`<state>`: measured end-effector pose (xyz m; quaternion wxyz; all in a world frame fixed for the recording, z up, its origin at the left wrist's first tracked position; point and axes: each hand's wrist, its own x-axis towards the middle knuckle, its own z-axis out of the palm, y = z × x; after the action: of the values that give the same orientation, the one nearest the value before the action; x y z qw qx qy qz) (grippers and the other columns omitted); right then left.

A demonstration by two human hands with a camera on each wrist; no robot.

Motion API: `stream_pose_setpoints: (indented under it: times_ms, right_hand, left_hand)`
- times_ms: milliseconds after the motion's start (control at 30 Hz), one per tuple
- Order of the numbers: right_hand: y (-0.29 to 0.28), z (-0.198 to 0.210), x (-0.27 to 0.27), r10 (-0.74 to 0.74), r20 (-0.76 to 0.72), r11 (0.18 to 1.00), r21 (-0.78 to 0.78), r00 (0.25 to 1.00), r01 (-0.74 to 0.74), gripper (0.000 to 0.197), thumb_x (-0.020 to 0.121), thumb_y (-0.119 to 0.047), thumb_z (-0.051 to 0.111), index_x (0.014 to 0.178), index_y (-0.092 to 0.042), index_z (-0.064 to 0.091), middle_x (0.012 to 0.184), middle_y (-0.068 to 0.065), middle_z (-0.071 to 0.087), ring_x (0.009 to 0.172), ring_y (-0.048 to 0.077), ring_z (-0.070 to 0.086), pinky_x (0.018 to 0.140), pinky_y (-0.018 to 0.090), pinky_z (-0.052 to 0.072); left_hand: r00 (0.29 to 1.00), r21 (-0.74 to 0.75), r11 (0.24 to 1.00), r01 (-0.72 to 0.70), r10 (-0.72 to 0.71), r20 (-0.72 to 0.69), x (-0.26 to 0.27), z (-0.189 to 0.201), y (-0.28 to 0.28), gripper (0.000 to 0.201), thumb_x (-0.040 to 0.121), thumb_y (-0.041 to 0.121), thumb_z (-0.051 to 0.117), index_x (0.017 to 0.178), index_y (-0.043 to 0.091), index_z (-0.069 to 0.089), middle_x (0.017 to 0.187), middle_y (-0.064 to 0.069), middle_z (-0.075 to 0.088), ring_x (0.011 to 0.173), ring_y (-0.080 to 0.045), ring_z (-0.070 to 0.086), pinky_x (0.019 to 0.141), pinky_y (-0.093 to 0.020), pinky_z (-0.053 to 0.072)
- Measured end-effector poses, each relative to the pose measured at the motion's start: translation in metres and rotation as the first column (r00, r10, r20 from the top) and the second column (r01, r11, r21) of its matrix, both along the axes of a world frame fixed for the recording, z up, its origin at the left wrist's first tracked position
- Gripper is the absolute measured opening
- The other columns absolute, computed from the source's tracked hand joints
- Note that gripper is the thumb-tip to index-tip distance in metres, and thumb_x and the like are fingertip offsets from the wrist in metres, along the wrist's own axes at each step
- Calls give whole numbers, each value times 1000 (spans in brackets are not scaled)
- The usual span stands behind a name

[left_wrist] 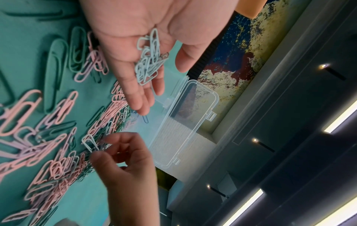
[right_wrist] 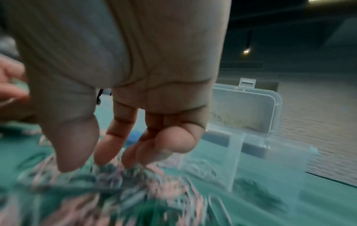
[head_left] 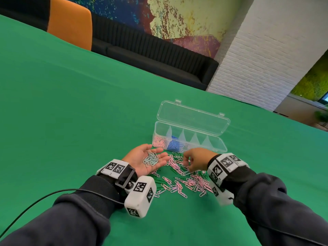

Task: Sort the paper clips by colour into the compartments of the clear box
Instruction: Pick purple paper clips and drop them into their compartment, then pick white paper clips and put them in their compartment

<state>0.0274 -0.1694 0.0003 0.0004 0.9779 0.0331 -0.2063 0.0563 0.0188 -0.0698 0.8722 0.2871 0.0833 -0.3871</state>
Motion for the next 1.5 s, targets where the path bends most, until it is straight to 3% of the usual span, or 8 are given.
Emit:
stream_pose_setpoints:
  times_ms: [133,400,567,667,867,967,1233,1500]
  right_hand:
    - [-4,-14,-5,40,-21,998,-55,999,-41,28,85,-5,57,69,-23,43,77,-8,50,76,9,49,75,19,41]
    - [-4,35,-5,-132,138,801,598,982,24,14,86,-15,65,81,-24,55,70,-8,53,58,6,48,52,18,41]
    - [-62,42,-11,-419,207,726,661,884,190,10,90,-15,58,81,-17,54,72,0,55,58,10,48,51,20,41]
    - [-105,26,-21,-620,87,472,835,780,282,13,93,-13,54,80,-13,53,71,4,54,54,12,47,45,20,38]
    - [-146,-12,-28,-664,-425,-373,901,615,220,14,92,-14,48,79,-15,53,57,0,50,46,12,43,38,18,34]
    - [-155,-25,-22,-610,-551,-561,808,570,180,14,92,-15,50,78,-15,54,54,0,51,42,12,45,36,19,37]
    - [-166,-56,-13,-455,-678,-757,636,577,151,16,93,-17,48,79,-15,54,59,1,50,48,14,46,45,23,38]
    - [-155,-63,-9,-344,-699,-763,597,627,247,15,92,-18,47,80,-17,56,56,-1,51,46,13,47,43,20,40]
  left_hand:
    - [1000,-15,1000,6,-6,3,2,-3,0,42,102,26,28,98,-5,55,94,-25,62,68,-34,70,57,-39,57]
    - [999,-12,1000,12,-13,-39,-5,1,-11,42,101,27,29,99,-6,56,94,-26,61,67,-35,70,56,-43,57]
    - [993,-17,999,32,-34,-116,-13,6,-29,37,99,24,35,93,-3,59,80,-22,63,57,-31,66,47,-33,57]
    - [988,1,999,47,-46,-149,-17,16,-41,19,86,20,47,75,6,52,64,-11,54,43,-19,55,32,-17,42]
    - [997,94,993,68,-70,16,4,64,-101,26,90,22,43,66,11,45,59,-5,49,41,-14,49,33,-14,35]
    - [985,165,984,-60,32,167,30,85,-148,33,96,23,39,67,10,49,60,-6,53,44,-16,53,39,-17,43]
    - [861,261,857,-444,328,388,67,54,-205,27,98,9,37,83,0,58,78,-15,62,76,-29,61,78,-38,52]
    - [797,447,759,-474,155,584,66,43,-212,27,94,-3,31,101,6,55,94,-10,67,88,-22,65,94,-37,40]
